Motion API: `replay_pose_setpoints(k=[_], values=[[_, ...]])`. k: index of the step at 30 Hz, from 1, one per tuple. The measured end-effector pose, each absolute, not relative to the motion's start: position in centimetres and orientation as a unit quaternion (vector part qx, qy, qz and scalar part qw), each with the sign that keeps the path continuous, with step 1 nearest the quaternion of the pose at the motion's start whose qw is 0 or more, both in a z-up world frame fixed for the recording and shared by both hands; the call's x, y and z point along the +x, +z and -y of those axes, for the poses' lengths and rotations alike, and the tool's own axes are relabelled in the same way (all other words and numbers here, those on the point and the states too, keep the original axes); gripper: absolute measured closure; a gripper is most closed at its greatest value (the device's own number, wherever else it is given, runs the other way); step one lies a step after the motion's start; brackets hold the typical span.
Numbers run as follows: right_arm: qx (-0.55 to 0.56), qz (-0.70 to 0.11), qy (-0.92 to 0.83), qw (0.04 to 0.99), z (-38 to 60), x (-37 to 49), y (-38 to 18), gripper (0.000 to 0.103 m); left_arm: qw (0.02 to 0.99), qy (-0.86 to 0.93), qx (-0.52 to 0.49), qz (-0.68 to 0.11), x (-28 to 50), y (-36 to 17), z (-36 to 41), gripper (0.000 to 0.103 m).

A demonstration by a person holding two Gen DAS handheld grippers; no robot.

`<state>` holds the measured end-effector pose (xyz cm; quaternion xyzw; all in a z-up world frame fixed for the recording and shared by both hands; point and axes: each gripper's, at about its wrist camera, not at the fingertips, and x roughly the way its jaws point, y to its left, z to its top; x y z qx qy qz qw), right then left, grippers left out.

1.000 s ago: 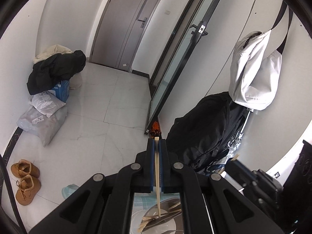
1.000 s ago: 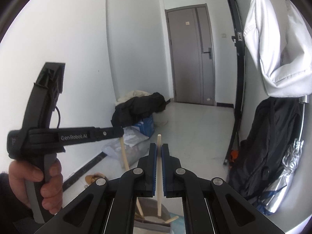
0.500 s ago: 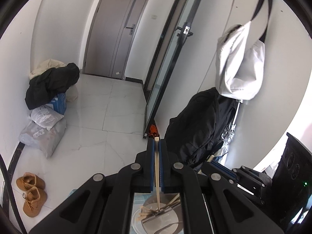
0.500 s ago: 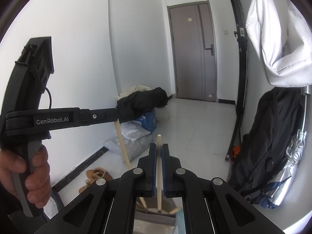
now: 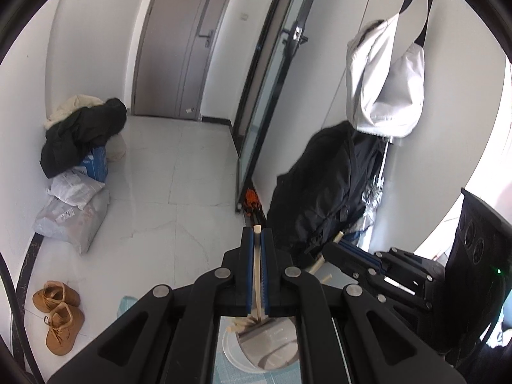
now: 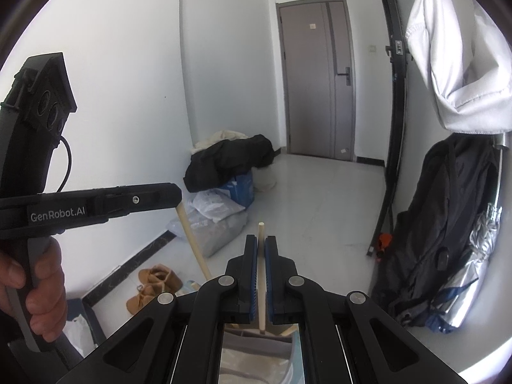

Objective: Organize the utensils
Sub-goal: 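Open both tools to drop the chopsticks into the holder, then withdraw both open tools and lower them toward the chopstick pile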

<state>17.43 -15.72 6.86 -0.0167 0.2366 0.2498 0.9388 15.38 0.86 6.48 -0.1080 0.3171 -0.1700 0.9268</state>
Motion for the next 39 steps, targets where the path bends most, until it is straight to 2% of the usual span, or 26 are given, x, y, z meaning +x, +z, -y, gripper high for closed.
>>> replay_pose_setpoints(k=[7,11,13,15,17,19,20,27,32,37,39], values=[[-0.009,-0.262,0.245,0.933,15.9,17.2,5.3,0.096,0.89,-0.172,-0.108,-0.407,16.3,4.0,-0.4,0.102],[0.008,-0.273,0.228,0.935,16.6,16.3,4.6,0.093,0.887,-0.145,-0.128,-0.42,15.6,3.7,-1.5,0.096],[0.022,-0.27,0.219,0.937,17.4,15.4,4.6,0.085,0.891,-0.134,-0.134,-0.413,14.8,4.2,-2.0,0.086],[0.036,-0.267,0.214,0.939,18.1,14.5,4.8,0.071,0.897,-0.122,-0.134,-0.402,13.8,4.8,-2.2,0.065],[0.048,-0.263,0.213,0.94,18.6,13.4,5.1,0.071,0.906,-0.114,-0.132,-0.387,12.7,5.5,-2.2,0.056],[0.055,-0.259,0.211,0.941,19.0,12.4,5.5,0.066,0.911,-0.103,-0.121,-0.38,12.1,6.0,-1.9,0.048],[0.059,-0.256,0.212,0.941,18.9,12.0,5.7,0.059,0.914,-0.087,-0.112,-0.379,11.5,6.3,-1.8,0.046],[0.065,-0.239,0.213,0.945,18.9,8.0,6.6,0.044,0.923,-0.055,-0.097,-0.367,8.3,7.4,-1.8,0.038],[0.079,-0.24,0.211,0.944,19.1,5.6,6.4,0.042,0.93,-0.041,-0.071,-0.359,6.2,7.4,-1.3,0.033],[0.077,-0.244,0.203,0.945,19.1,3.4,5.9,0.037,0.933,-0.031,-0.074,-0.352,4.5,7.3,-1.4,0.03],[0.078,-0.243,0.198,0.947,19.2,2.6,5.6,0.032,0.934,-0.027,-0.073,-0.35,3.9,7.1,-1.4,0.025]])
